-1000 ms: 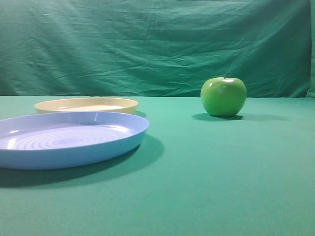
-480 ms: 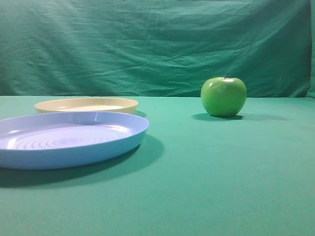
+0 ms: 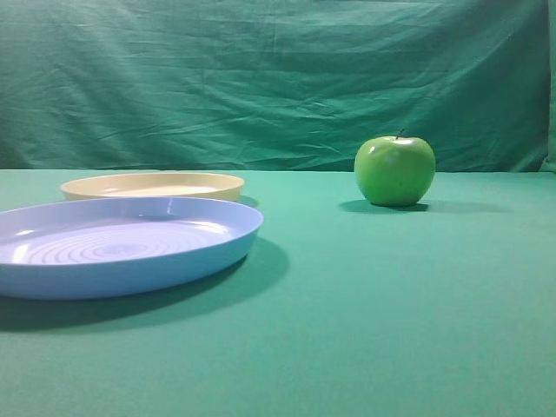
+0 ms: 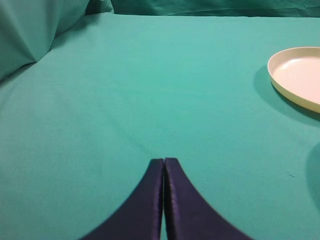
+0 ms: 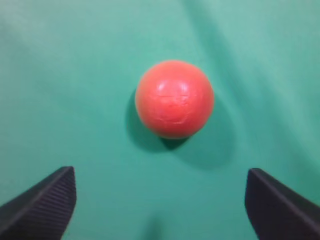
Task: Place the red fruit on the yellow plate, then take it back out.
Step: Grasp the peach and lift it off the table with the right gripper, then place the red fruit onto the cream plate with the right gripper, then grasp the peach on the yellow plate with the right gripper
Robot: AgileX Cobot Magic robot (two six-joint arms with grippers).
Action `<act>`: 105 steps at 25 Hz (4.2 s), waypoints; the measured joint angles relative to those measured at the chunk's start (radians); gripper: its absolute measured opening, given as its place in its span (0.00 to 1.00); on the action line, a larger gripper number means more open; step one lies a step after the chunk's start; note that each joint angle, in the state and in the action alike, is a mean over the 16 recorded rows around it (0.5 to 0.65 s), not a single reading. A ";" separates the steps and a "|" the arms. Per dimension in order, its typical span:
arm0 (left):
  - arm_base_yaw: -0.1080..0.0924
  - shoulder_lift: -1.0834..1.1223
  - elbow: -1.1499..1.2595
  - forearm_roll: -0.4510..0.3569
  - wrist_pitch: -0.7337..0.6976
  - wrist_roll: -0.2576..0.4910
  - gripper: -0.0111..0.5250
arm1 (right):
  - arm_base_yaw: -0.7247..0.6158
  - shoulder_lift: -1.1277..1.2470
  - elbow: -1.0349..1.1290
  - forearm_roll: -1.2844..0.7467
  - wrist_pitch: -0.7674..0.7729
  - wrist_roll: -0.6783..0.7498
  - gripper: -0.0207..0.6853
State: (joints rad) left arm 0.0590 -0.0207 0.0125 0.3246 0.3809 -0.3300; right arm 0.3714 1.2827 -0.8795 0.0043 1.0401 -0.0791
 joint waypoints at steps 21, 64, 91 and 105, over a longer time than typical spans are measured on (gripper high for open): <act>0.000 0.000 0.000 0.000 0.000 0.000 0.02 | -0.010 0.361 0.017 -0.063 -0.275 0.100 0.80; 0.000 0.000 0.000 0.000 0.000 0.000 0.02 | 0.398 0.877 -1.047 0.022 -0.310 -0.210 0.31; 0.000 0.000 0.000 0.000 0.000 0.000 0.02 | 0.349 1.018 -1.203 0.147 -0.302 -0.281 0.86; 0.000 0.000 0.000 0.000 0.000 0.000 0.02 | 0.299 0.682 -1.264 0.103 0.099 -0.135 0.17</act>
State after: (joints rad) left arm 0.0590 -0.0207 0.0125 0.3246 0.3809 -0.3298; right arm 0.6705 1.9648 -2.1440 0.1075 1.1390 -0.2144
